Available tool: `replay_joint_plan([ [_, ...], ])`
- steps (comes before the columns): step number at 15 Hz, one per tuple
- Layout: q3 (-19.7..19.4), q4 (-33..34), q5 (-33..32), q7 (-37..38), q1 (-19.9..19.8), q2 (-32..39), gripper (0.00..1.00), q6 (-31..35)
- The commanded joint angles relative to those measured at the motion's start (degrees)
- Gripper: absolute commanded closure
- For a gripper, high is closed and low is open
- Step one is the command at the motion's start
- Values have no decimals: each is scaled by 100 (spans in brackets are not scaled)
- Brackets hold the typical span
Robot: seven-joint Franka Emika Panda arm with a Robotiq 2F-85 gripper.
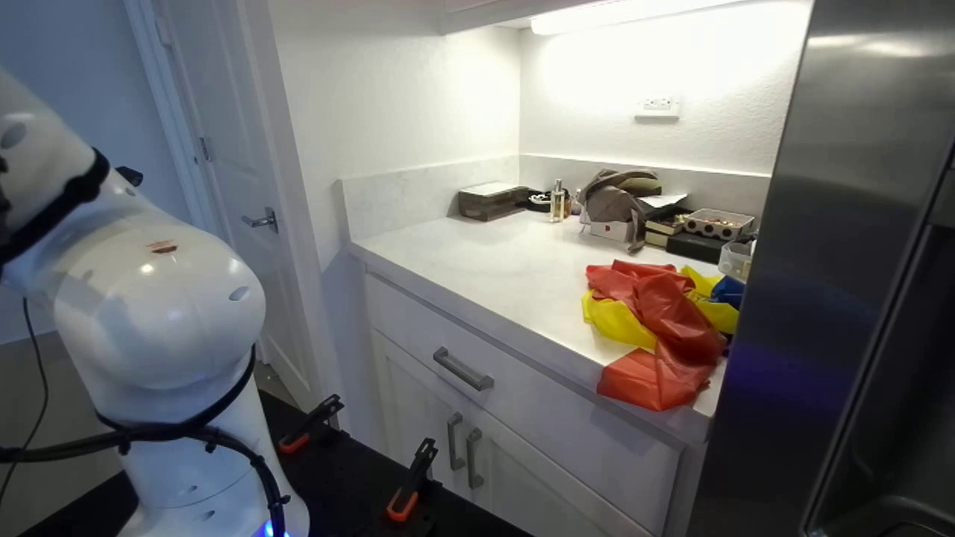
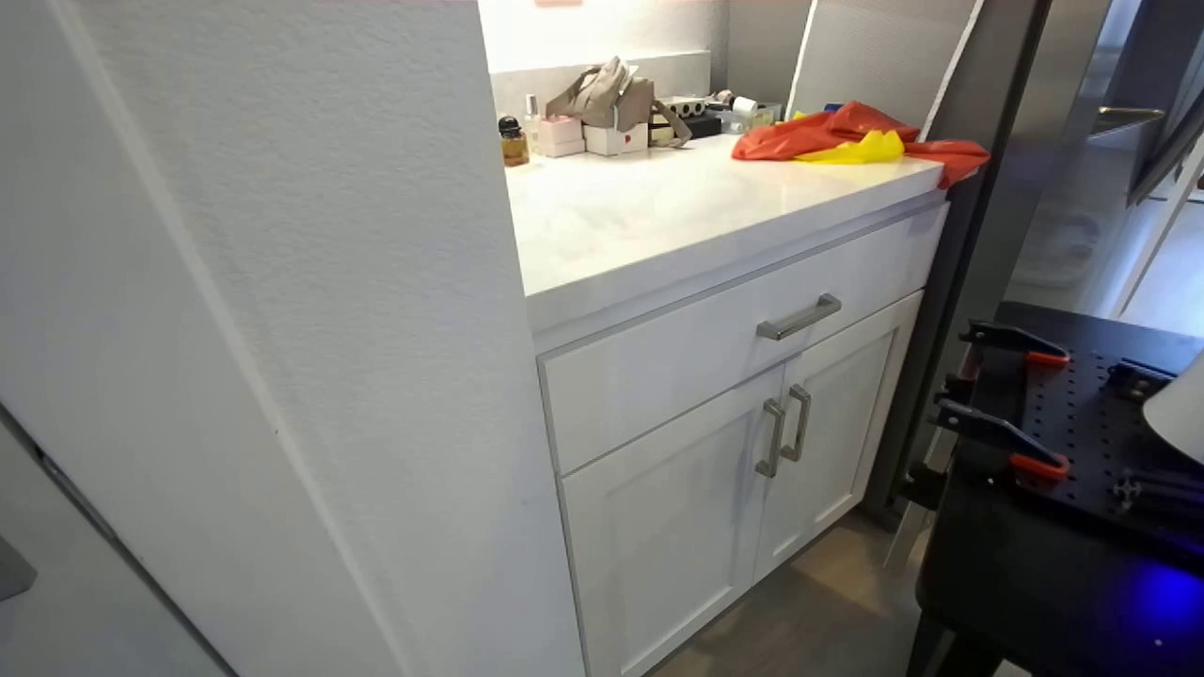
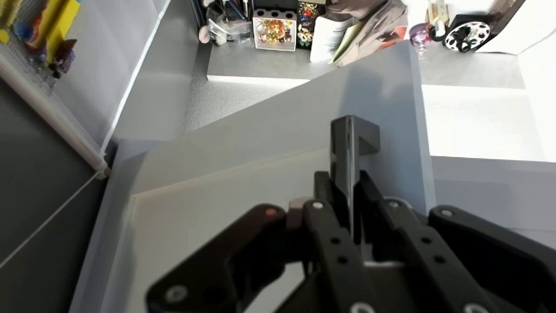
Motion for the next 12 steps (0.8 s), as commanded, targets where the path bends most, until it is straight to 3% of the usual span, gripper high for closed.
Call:
replay_joint_plan([
  [1, 53, -477, 95, -180, 44, -377, 96, -750],
  [12, -16, -537, 103, -108, -32, -593, 96, -1063],
])
